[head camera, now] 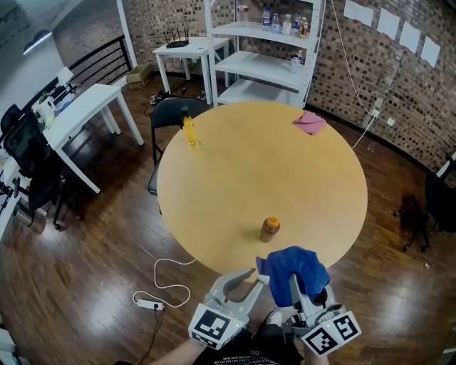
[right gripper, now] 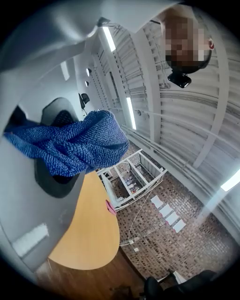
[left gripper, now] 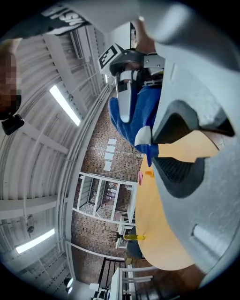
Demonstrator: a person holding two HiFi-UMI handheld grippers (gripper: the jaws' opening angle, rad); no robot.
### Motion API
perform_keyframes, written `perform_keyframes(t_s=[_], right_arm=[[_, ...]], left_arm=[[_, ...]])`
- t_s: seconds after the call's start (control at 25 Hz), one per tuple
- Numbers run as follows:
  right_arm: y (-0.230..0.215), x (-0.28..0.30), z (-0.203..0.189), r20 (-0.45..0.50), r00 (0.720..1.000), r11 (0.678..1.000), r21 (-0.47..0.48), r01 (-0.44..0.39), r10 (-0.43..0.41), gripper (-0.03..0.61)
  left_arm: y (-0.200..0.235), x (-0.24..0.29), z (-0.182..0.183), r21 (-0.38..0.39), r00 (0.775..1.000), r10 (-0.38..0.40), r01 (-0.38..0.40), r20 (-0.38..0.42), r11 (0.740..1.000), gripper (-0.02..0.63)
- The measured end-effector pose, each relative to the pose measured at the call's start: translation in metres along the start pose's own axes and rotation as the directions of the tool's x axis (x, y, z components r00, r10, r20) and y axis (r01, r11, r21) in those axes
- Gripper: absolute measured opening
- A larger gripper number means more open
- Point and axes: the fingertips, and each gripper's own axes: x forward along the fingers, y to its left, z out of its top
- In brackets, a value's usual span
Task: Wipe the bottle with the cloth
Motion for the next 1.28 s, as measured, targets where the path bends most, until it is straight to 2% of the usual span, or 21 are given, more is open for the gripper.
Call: perform_keyframes(t_s=[0.2,0.28,0.68,0.92,1.28], right_arm=[[0.001,-0.015,0.007,0.009,0.999,0.991,-0.123,0.049,-0.048,0.107],[0.001,-0.021,0.008,0.003,0.999,0.986,-0.159,0.050,-0.050,0.107],[0.006,-0.088,0.014,0.005,1.000,0.959,-0.282,0.027,-0.027,0.106],[0.014,-0.125,0.007,-0.006,1.000,0.955,-0.297,0.011,-0.014,0.104],[0.019,-0.152,0.001,-0.004,1.000,0.951,-0.309,0.003,-0.005,0.104]], left_arm=[[-0.013,-0.005,0.002,0.002,1.000,0.015,-0.015,-0.002,1.000,0.063],[-0.015,-0.007,0.002,-0.005,0.999,0.040,-0.040,0.003,0.999,0.002],[-0.073,-0.021,0.001,-0.004,0.991,0.135,-0.135,-0.020,0.991,0.002],[-0.114,-0.032,0.005,0.014,0.991,0.132,-0.132,-0.031,0.991,0.002],[-0.145,-0.039,0.009,0.029,0.989,0.142,-0.141,-0.031,0.990,0.002]])
